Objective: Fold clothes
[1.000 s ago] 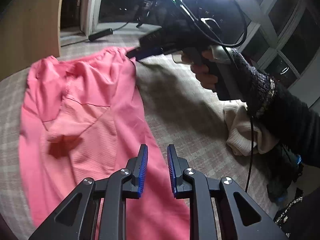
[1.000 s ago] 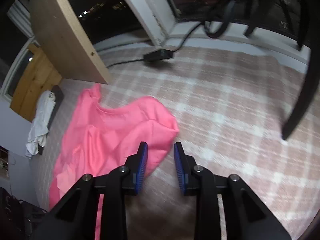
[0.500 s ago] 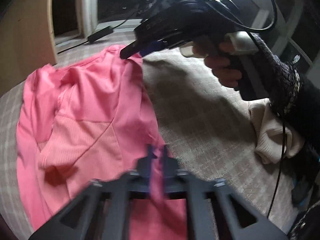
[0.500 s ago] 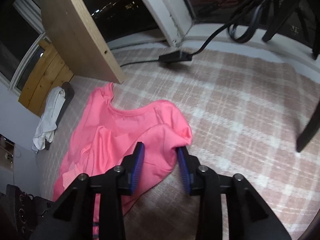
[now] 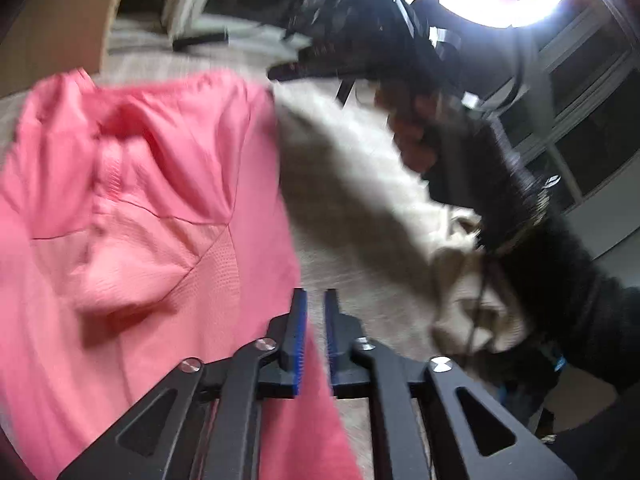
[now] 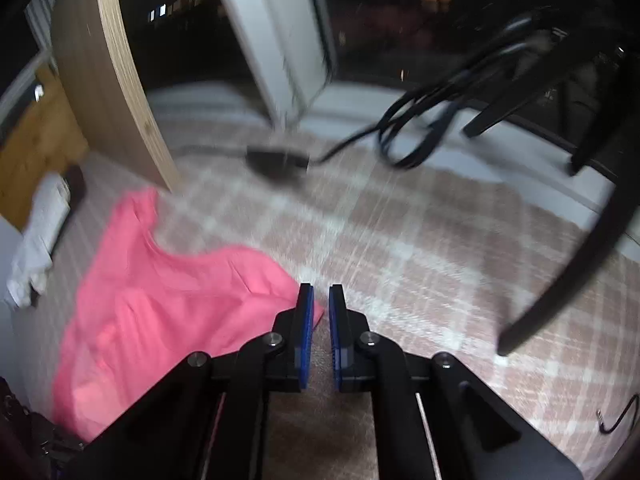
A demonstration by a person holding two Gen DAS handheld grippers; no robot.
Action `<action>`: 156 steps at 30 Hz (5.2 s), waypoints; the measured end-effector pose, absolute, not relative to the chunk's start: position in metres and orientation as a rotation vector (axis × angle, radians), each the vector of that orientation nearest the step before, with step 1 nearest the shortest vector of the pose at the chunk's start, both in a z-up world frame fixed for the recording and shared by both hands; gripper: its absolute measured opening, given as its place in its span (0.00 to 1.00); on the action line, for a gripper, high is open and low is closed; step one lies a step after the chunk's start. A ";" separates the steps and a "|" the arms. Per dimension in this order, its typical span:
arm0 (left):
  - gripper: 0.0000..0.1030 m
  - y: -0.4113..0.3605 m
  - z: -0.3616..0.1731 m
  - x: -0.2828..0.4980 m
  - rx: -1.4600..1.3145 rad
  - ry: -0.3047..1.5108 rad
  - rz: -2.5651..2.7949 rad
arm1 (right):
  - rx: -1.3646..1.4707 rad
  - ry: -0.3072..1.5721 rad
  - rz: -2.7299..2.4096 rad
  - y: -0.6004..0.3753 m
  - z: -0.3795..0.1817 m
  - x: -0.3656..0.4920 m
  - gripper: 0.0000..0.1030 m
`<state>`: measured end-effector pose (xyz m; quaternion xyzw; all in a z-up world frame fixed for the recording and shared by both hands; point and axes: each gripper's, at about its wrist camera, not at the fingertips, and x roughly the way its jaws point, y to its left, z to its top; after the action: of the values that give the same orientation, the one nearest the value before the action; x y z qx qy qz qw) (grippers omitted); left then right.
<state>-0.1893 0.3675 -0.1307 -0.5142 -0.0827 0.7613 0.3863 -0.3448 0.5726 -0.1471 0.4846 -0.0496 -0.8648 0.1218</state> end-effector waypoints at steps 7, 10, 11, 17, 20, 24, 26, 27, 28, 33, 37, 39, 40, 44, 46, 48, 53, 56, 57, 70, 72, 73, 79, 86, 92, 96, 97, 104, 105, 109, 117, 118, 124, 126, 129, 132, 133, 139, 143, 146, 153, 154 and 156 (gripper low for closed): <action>0.16 0.307 -0.083 -0.134 -1.216 -0.326 1.952 | 1.293 -0.173 -2.406 0.556 -0.112 -0.289 0.08; 0.16 0.280 -0.067 -0.108 -1.186 -0.351 1.973 | 1.258 -0.325 -2.356 0.569 -0.091 -0.254 0.08; 0.16 0.271 -0.062 -0.099 -1.175 -0.360 1.980 | 1.252 -0.373 -2.341 0.575 -0.084 -0.241 0.08; 0.16 0.216 -0.046 -0.054 -1.161 -0.424 2.000 | 1.192 -0.465 -2.394 0.602 -0.033 -0.146 0.08; 0.16 0.187 -0.045 -0.039 -1.185 -0.435 1.988 | 1.156 -0.486 -2.457 0.606 -0.004 -0.080 0.08; 0.16 0.142 -0.039 -0.020 -1.193 -0.397 1.963 | 1.112 -0.584 -2.527 0.607 0.020 -0.001 0.08; 0.18 0.115 -0.033 -0.010 -1.191 -0.347 1.958 | 1.069 -0.669 -2.561 0.602 0.031 0.046 0.09; 0.20 0.107 -0.036 -0.007 -1.201 -0.325 1.944 | 1.049 -0.692 -2.572 0.593 0.031 0.069 0.12; 0.22 0.102 -0.042 -0.006 -1.217 -0.304 1.925 | 1.050 -0.708 -2.574 0.578 0.026 0.087 0.14; 0.22 0.081 -0.069 0.002 -1.284 -0.183 1.836 | 1.339 -0.561 -2.447 0.450 -0.070 0.104 0.14; 0.22 0.093 -0.095 0.008 -1.291 -0.035 1.785 | 1.564 -0.320 -2.398 0.375 -0.141 0.082 0.14; 0.22 0.100 -0.106 0.012 -1.289 0.046 1.784 | 1.650 -0.195 -2.415 0.358 -0.160 0.075 0.14; 0.22 0.103 -0.111 0.014 -1.289 0.071 1.776 | 1.693 -0.163 -2.417 0.355 -0.167 0.075 0.14; 0.22 0.100 -0.121 0.026 -1.308 0.149 1.775 | 1.825 -0.176 -2.366 0.356 -0.174 0.097 0.14; 0.22 0.091 -0.122 0.033 -1.323 0.161 1.783 | 1.926 -0.148 -2.244 0.355 -0.172 0.134 0.14; 0.22 0.083 -0.123 0.039 -1.342 0.156 1.797 | 1.975 -0.130 -2.213 0.357 -0.158 0.165 0.14; 0.25 0.085 -0.144 0.043 -1.435 0.149 1.843 | 1.819 -0.304 -2.518 0.381 -0.129 0.169 0.36; 0.26 0.090 -0.154 0.047 -1.476 0.169 1.850 | 1.840 -0.278 -2.600 0.388 -0.146 0.158 0.38; 0.28 0.092 -0.155 0.050 -1.478 0.179 1.857 | 1.842 -0.304 -2.600 0.388 -0.151 0.158 0.38; 0.08 0.106 -0.155 0.062 -1.475 0.277 1.843 | 1.839 -0.241 -2.595 0.371 -0.173 0.160 0.39; 0.05 0.104 -0.157 0.059 -1.481 0.252 1.822 | 1.821 -0.192 -2.592 0.365 -0.174 0.159 0.33; 0.05 0.102 -0.158 0.058 -1.479 0.233 1.812 | 1.801 -0.205 -2.570 0.363 -0.175 0.159 0.14; 0.04 0.089 -0.154 0.045 -1.489 0.069 1.746 | 1.705 -0.512 -2.480 0.383 -0.177 0.160 0.04; 0.04 0.077 -0.120 0.005 -1.463 -0.133 1.718 | 1.482 -0.919 -2.461 0.419 -0.142 0.160 0.04; 0.04 0.105 -0.092 -0.062 -1.372 -0.140 1.790 | 1.387 -0.923 -2.470 0.452 -0.112 0.104 0.04; 0.06 0.130 -0.106 -0.119 -1.404 -0.118 1.853 | 1.415 -0.852 -2.486 0.471 -0.112 0.037 0.04; 0.07 0.137 -0.114 -0.135 -1.426 -0.110 1.870 | 1.435 -0.815 -2.498 0.473 -0.118 0.016 0.05; 0.31 0.121 -0.127 -0.165 -1.505 -0.237 1.935 | 1.683 -0.728 -2.470 0.498 -0.133 -0.027 0.29; 0.30 0.121 -0.124 -0.159 -1.475 -0.214 1.933 | 1.644 -0.714 -2.498 0.498 -0.129 -0.021 0.29; 0.23 0.144 -0.131 -0.125 -1.433 -0.024 1.815 | 1.570 -0.593 -2.404 0.469 -0.129 -0.014 0.27; 0.15 0.188 -0.143 -0.151 -1.439 0.124 1.870 | 1.691 -0.341 -2.343 0.430 -0.160 -0.065 0.15; 0.16 0.183 -0.132 -0.155 -1.396 0.107 1.923 | 1.666 -0.386 -2.422 0.440 -0.150 -0.071 0.15; 0.28 0.149 -0.116 -0.149 -1.373 0.033 2.040 | 1.577 -0.508 -2.547 0.475 -0.122 -0.023 0.23; 0.28 0.139 -0.136 -0.132 -1.474 0.018 1.986 | 1.662 -0.469 -2.524 0.470 -0.131 -0.001 0.24; 0.28 0.142 -0.164 -0.110 -1.561 0.006 1.926 | 1.732 -0.498 -2.477 0.462 -0.150 0.025 0.30; 0.28 0.154 -0.174 -0.103 -1.572 0.001 1.910 | 1.664 -0.459 -2.536 0.453 -0.154 0.032 0.30; 0.28 0.157 -0.171 -0.103 -1.549 0.015 1.923 | 1.622 -0.431 -2.559 0.447 -0.152 0.031 0.29; 0.28 0.180 -0.163 -0.116 -1.415 0.010 1.908 | 1.526 -0.274 -2.600 0.415 -0.154 0.000 0.28; 0.23 0.175 -0.159 -0.132 -1.424 0.044 1.957 | 1.654 -0.132 -2.644 0.416 -0.159 -0.006 0.27; 0.22 0.165 -0.144 -0.142 -1.405 0.051 2.005 | 1.643 -0.248 -2.669 0.440 -0.134 0.006 0.27; 0.24 0.148 -0.074 -0.187 -1.290 0.020 2.114 | 1.398 -0.425 -2.800 0.497 -0.020 0.016 0.28; 0.24 0.150 -0.066 -0.197 -1.277 0.021 2.128 | 1.356 -0.414 -2.819 0.499 -0.006 0.011 0.28; 0.24 0.154 -0.050 -0.215 -1.251 0.024 2.156 | 1.283 -0.347 -2.871 0.504 0.017 -0.005 0.28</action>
<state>-0.2155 0.1543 -0.0499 -0.4757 0.0090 0.8197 0.3189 -0.0055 0.5037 0.0173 0.4055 -0.1097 -0.9074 -0.0109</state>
